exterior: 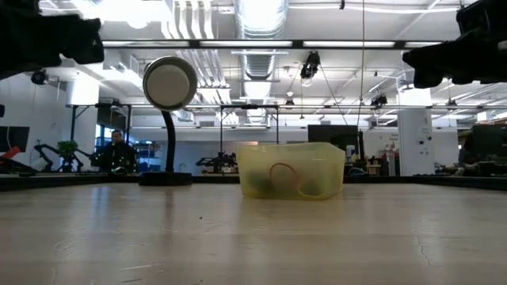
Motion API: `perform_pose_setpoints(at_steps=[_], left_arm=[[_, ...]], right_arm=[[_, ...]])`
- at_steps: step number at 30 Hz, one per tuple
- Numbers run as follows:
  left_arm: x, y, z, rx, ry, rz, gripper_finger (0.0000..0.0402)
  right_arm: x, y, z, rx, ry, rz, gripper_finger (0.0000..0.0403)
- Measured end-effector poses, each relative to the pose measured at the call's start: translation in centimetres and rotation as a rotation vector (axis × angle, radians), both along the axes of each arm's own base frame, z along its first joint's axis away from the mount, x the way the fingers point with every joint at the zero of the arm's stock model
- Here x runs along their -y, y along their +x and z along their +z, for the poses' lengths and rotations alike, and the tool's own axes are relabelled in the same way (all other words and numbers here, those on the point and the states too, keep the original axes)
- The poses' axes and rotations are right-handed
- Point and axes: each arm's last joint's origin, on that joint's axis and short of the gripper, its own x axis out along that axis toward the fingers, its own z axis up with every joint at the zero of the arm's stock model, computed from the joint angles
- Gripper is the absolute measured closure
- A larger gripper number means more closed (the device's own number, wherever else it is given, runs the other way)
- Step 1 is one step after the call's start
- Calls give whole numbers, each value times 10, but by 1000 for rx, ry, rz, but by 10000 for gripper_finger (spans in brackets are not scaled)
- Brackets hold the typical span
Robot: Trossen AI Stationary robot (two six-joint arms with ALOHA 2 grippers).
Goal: Pick and place rubber bands into bin
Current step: Return to Home Position
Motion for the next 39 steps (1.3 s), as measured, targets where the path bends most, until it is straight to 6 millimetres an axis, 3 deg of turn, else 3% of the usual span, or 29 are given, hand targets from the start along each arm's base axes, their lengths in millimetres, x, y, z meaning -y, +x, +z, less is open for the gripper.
perform_pose_setpoints(at_steps=[6,9,17,21,39], left_arm=[[-9,2,-5,-66,-131,301,272],[-11,3,-11,-141,-178,367,272],[-11,3,-13,-157,-214,382,272],[-11,4,-13,-160,-203,379,272],[-11,3,-13,-159,-184,366,272]], right_arm=[[3,0,0,-3,33,-90,330],[4,0,-2,-21,47,-121,330],[5,0,-8,-80,62,-179,330],[2,-1,-8,-86,34,-87,330],[-2,3,-12,-142,90,-29,330]])
